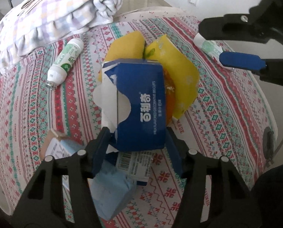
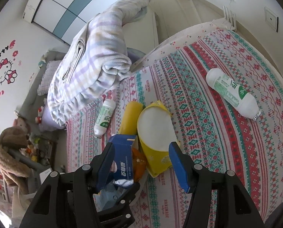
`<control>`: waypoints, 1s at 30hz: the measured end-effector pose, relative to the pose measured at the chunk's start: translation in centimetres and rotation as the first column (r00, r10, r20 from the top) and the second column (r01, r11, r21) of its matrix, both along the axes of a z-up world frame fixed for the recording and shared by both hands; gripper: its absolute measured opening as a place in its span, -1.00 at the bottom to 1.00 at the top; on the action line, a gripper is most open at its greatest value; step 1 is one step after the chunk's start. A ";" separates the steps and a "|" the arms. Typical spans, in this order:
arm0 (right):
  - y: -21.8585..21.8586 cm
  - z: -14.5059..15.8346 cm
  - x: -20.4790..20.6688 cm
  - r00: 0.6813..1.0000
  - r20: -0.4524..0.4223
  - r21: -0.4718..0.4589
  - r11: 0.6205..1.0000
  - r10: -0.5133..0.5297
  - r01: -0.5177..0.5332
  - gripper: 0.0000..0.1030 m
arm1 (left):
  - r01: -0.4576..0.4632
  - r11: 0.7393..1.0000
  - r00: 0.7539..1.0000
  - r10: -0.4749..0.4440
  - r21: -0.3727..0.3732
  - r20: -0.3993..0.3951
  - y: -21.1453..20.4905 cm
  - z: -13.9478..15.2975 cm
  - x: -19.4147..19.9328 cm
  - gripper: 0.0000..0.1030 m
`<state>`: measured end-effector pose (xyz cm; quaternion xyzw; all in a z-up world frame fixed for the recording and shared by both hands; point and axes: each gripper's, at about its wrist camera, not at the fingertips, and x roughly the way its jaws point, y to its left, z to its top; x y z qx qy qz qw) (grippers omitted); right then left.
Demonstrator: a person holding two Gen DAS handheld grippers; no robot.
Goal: Collect trash
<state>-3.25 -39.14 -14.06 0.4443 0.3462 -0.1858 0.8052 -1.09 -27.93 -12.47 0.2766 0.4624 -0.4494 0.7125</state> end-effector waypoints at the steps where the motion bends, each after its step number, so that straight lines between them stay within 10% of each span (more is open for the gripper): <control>1: 0.0 0.0 0.0 1.000 0.000 0.000 1.000 0.000 0.000 0.17 | 0.002 1.000 1.000 -0.002 -0.003 0.004 0.0 0.1 0.0 0.08; 30: 3.8 -3.1 4.1 0.980 0.081 0.179 0.964 0.184 -0.196 -0.12 | -0.104 0.983 0.986 0.082 -0.148 -0.145 5.2 4.3 3.7 -0.03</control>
